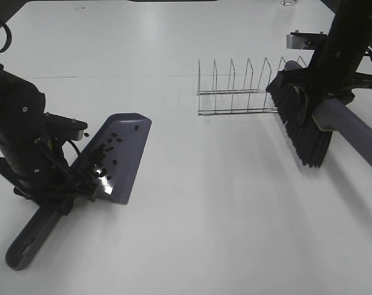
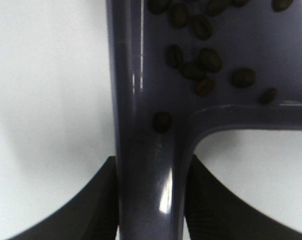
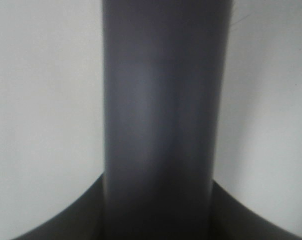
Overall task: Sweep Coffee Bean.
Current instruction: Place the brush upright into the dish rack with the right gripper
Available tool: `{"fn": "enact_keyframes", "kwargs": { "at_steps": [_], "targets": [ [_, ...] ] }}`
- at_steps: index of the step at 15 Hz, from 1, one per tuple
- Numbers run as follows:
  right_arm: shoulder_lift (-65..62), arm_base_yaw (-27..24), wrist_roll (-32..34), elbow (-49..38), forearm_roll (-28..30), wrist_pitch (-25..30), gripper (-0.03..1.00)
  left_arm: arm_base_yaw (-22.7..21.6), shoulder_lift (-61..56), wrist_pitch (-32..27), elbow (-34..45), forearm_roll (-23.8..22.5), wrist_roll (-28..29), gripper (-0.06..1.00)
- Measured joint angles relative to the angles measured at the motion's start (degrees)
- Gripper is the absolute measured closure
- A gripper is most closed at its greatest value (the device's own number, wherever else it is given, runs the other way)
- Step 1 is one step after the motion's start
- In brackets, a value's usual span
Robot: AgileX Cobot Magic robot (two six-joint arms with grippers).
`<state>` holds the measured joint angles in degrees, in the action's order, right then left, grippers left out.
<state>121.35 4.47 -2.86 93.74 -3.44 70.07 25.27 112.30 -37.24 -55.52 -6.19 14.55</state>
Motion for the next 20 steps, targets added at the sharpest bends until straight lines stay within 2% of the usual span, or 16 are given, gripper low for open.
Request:
{"fn": "enact_keyframes", "kwargs": {
  "at_steps": [9,17,20],
  "targets": [
    [5.1,0.0,-1.3,0.0,1.2,-0.2,0.67,0.0,0.0,-0.3,0.0,0.5,0.0,0.61],
    [5.6,0.0,-1.3,0.3,0.7,-7.3,0.67,0.0,0.0,-0.3,0.0,0.6,0.0,0.61],
    [9.6,0.0,-1.3,7.4,-0.2,-2.2,0.67,0.0,0.0,-0.6,0.0,0.8,0.0,0.61]
  ]
}}
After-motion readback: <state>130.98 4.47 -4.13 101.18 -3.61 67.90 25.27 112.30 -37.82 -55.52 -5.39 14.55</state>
